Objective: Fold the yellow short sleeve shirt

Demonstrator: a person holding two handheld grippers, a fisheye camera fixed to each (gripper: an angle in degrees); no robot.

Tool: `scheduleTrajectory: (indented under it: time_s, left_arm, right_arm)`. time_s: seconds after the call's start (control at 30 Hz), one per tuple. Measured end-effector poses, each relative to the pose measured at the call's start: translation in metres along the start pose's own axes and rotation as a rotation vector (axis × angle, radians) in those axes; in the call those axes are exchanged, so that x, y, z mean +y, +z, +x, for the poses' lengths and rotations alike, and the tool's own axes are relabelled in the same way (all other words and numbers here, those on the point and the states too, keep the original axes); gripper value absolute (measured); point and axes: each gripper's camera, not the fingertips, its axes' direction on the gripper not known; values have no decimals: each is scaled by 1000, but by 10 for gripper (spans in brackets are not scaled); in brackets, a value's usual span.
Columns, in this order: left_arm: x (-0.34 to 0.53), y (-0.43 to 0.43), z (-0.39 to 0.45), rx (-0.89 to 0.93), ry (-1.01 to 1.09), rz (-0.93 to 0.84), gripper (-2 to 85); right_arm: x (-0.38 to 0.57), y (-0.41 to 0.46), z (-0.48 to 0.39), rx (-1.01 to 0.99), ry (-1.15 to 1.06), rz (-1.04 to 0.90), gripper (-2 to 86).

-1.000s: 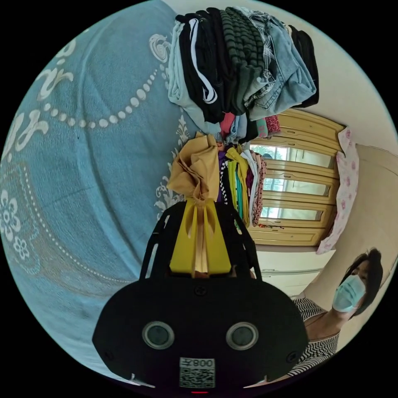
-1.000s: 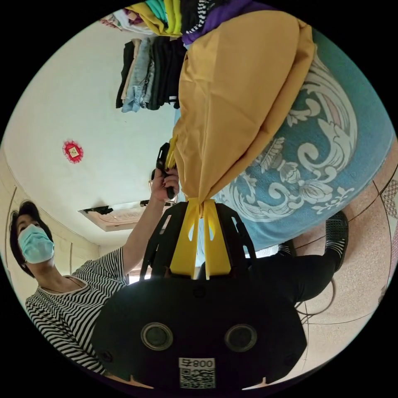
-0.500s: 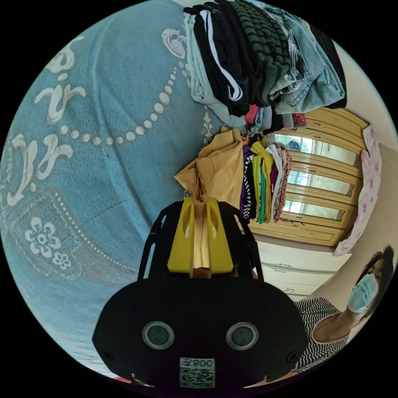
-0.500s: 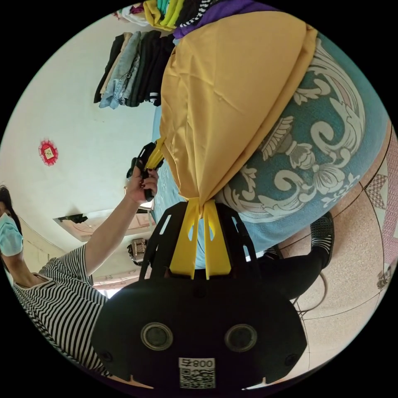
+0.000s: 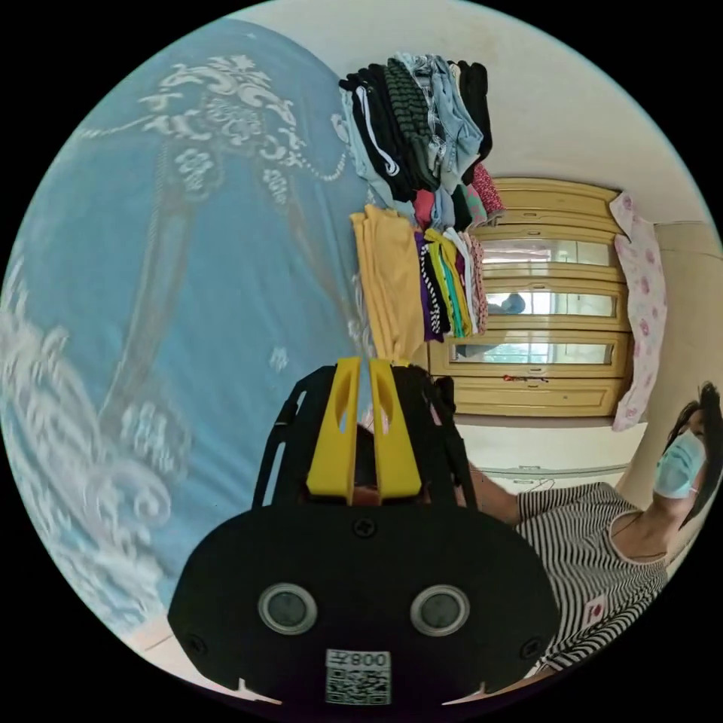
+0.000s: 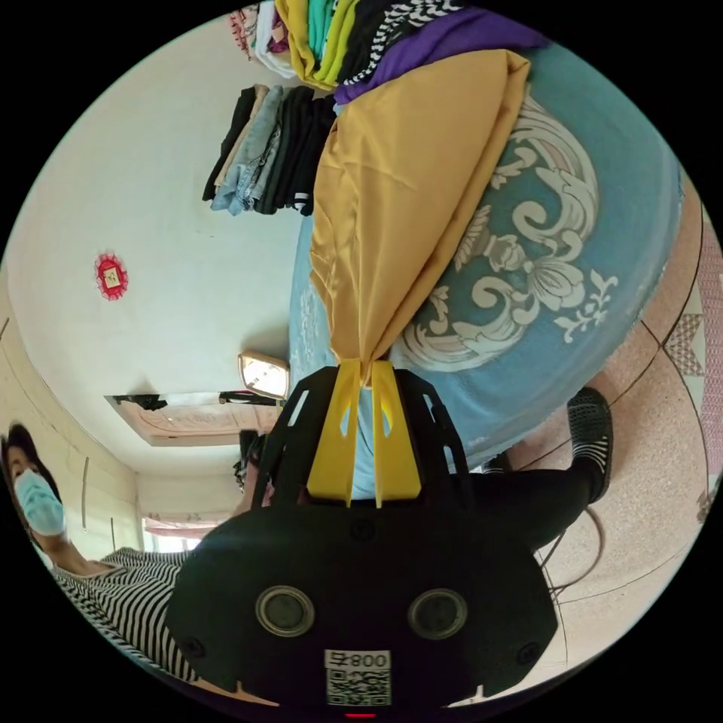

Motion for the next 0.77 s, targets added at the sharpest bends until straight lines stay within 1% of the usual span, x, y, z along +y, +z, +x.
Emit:
scheduleTrajectory:
  time_s: [0.13,0.17,0.23,0.3,0.37,0.4,0.43,0.47,0.5,0.53,0.57,0.63,0.77]
  left_arm:
    - [95,-39,-6,-55,-45,48,20]
    - [106,-45,-7,-63,-52,62,19]
    - [148,-65,-10,-131,-95,137,15]
    - [172,-76,-9,-170,-119,183,12]
    - [187,-83,-5,-264,-122,198,8]
    - [193,-85,0,-372,-117,190,6]
    - [194,-84,5,-469,-98,168,4]
    - [194,-83,8,-522,-92,155,3]
    - [194,-79,12,-634,-91,133,3]
    - [192,-73,16,-725,-68,106,2]
    - [191,-68,18,-766,-54,87,2]
    - [188,-47,21,-880,-23,-13,1]
    - [192,-33,36,-993,51,-68,1]
  right_arm:
    - [1,-4,-11,49,27,31,24]
    - [1,-5,-16,55,32,47,24]
    - [1,-5,-26,79,39,52,22]
    - [-1,-3,-40,121,29,53,19]
    - [-6,8,-64,237,-25,7,14]
    - [-8,13,-71,283,-46,-14,13]
    - [-12,25,-85,379,-92,-62,10]
    - [-16,40,-98,476,-139,-108,6]
    - [-18,48,-104,523,-159,-132,6]
    - [-21,58,-116,623,-195,-131,4]
    - [-25,66,-128,693,-226,-128,3]
    - [-32,76,-142,771,-270,-142,2]
    - [-52,93,-166,908,-383,-178,2]
